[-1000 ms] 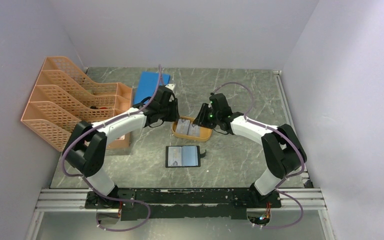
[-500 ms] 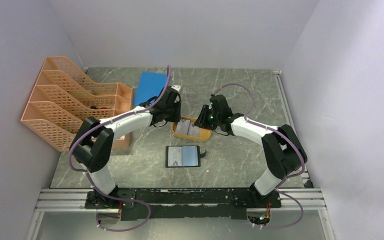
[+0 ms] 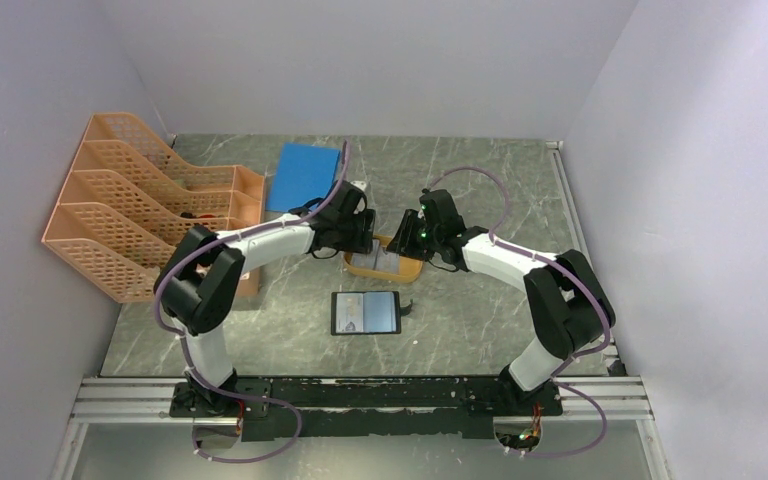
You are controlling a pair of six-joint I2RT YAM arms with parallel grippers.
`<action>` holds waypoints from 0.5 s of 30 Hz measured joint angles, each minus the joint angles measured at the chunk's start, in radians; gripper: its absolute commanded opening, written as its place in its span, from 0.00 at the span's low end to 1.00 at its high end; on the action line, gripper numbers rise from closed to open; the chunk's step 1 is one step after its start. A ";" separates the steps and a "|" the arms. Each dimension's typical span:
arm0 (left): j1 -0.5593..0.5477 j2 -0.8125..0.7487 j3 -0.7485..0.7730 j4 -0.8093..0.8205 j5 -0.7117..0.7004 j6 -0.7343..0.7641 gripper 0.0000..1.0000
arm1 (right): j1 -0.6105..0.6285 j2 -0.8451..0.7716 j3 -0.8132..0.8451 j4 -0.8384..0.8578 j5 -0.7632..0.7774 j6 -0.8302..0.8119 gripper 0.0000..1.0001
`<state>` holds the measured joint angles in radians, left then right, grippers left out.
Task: Put the credit cards into the card holder
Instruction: Adjust the credit card in the storage box.
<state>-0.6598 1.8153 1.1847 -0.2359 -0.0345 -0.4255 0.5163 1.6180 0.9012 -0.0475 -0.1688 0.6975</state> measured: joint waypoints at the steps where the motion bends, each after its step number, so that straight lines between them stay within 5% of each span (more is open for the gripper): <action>1: -0.003 0.005 0.001 0.000 0.003 -0.002 0.66 | 0.000 0.000 0.000 0.000 0.000 0.000 0.43; 15: -0.005 0.054 0.014 0.000 0.021 -0.017 0.69 | 0.000 0.000 0.000 0.002 -0.007 0.008 0.45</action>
<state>-0.6647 1.8690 1.1992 -0.2356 -0.0135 -0.4423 0.5163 1.6184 0.9009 -0.0456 -0.1761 0.7052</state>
